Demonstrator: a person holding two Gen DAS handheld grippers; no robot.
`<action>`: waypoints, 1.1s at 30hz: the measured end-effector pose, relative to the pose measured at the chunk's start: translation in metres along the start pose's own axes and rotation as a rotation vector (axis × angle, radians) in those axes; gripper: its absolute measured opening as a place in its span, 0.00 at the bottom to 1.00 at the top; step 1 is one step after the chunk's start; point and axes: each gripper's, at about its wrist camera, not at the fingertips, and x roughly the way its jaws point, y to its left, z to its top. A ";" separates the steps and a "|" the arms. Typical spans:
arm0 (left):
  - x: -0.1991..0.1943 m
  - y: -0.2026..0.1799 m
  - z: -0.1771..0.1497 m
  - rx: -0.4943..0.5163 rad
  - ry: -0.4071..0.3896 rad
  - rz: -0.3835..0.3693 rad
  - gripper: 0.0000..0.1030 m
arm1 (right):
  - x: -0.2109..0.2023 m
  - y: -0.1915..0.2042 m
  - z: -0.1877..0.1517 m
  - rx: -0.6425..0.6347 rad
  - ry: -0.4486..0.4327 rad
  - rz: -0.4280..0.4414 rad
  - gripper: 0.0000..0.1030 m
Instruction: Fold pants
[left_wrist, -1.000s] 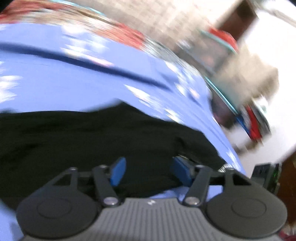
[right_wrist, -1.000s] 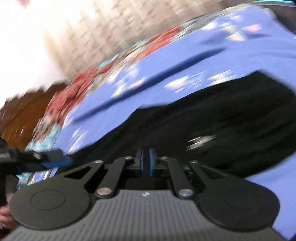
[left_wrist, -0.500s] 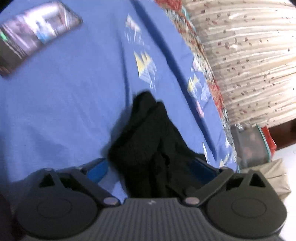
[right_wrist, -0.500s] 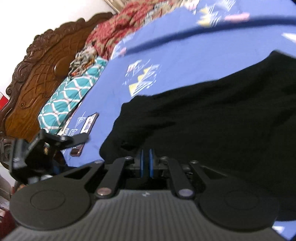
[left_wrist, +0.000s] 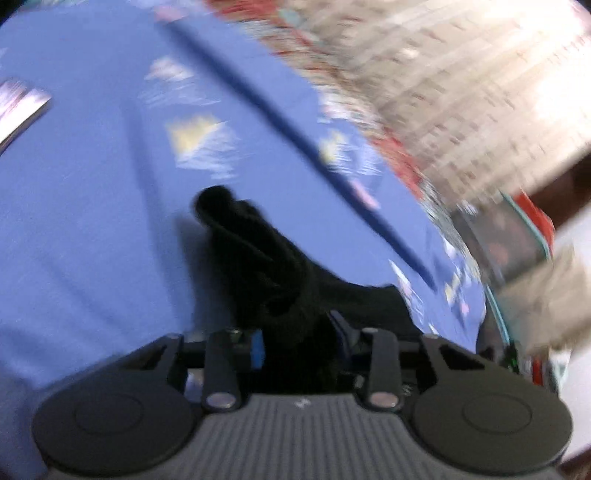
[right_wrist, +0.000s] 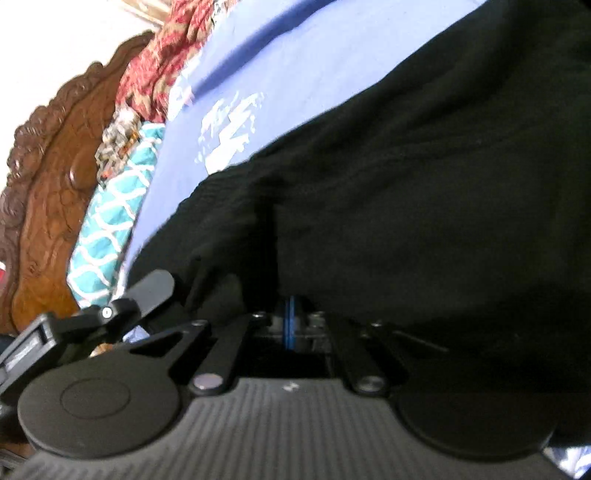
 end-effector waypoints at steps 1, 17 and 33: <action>0.002 -0.014 0.000 0.053 -0.002 -0.009 0.29 | -0.007 -0.002 0.000 0.014 -0.023 0.017 0.09; 0.087 -0.103 -0.059 0.458 0.234 0.006 0.32 | -0.121 -0.092 -0.004 0.284 -0.367 0.092 0.69; 0.074 -0.098 -0.060 0.458 0.229 -0.019 0.36 | -0.031 0.019 0.036 -0.146 0.019 -0.033 0.11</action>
